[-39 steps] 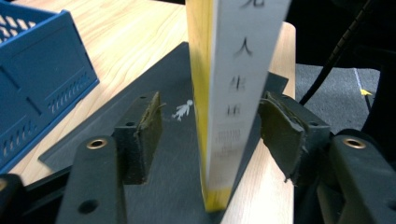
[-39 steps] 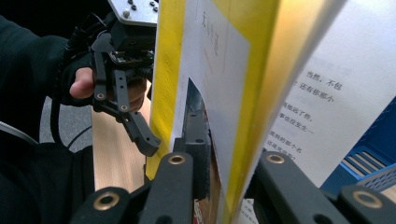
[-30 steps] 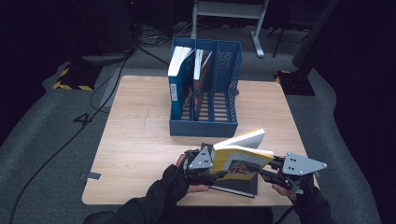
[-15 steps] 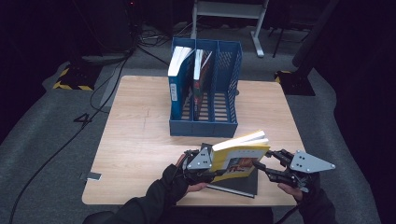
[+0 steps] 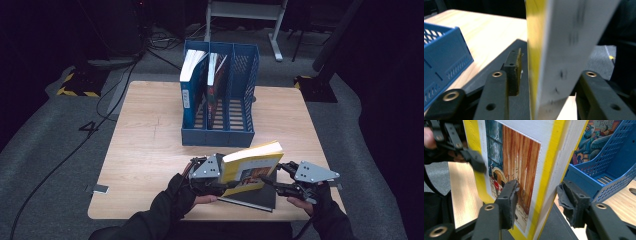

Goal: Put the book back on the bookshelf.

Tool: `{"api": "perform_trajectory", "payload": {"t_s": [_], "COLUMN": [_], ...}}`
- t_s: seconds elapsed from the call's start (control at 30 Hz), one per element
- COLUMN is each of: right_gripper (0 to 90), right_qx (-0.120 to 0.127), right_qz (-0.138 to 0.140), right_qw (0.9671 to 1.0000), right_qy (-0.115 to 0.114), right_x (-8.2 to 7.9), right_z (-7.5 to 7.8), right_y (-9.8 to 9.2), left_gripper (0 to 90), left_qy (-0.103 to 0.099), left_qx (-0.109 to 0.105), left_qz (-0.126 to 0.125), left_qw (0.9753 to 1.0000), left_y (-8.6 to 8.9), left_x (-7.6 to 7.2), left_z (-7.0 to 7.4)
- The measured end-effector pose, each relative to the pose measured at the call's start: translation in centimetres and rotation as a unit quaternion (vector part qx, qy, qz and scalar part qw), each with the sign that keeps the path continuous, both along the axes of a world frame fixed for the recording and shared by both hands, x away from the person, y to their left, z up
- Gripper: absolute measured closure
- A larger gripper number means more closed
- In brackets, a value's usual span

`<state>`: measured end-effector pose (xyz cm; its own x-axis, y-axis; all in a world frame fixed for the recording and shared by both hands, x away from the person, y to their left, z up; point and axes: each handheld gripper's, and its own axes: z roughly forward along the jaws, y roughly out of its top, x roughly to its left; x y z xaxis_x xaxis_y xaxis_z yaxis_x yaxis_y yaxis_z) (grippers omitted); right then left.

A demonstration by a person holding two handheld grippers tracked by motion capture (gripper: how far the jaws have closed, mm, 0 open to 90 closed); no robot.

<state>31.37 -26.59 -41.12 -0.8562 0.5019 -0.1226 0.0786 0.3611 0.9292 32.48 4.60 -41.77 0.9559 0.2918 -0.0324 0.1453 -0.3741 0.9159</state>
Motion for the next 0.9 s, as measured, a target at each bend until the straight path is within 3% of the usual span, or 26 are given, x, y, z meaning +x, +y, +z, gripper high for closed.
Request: {"api": "perform_trajectory", "payload": {"t_s": [0.13,0.33,0.6,0.73,0.9], "right_gripper": [51.6,51.4,51.4,51.4,50.9], "right_qx": [-0.002,0.0,0.001,0.001,-0.001], "right_qz": [-0.001,-0.001,-0.001,0.0,-0.002], "right_qw": [1.0,1.0,1.0,1.0,1.0], "right_qy": [-0.001,-0.001,0.0,0.0,-0.001], "right_x": [0.0,0.0,0.0,0.0,0.0], "right_z": [0.0,0.0,0.0,0.0,0.0], "right_y": [0.0,0.0,0.0,0.0,0.0], "left_gripper": [49.0,41.9,41.8,47.9,66.5], "left_qy": [-0.01,-0.018,-0.023,-0.024,-0.026], "left_qx": [-0.013,-0.031,-0.046,-0.041,-0.04], "left_qz": [0.012,0.011,0.004,0.004,-0.003], "left_qw": [0.9998,0.9993,0.9987,0.9989,0.9989], "left_y": [0.1,-0.4,-1.4,-2.2,-2.5], "left_x": [0.1,0.1,0.5,0.7,0.8], "left_z": [1.5,3.4,5.9,6.6,7.0]}}
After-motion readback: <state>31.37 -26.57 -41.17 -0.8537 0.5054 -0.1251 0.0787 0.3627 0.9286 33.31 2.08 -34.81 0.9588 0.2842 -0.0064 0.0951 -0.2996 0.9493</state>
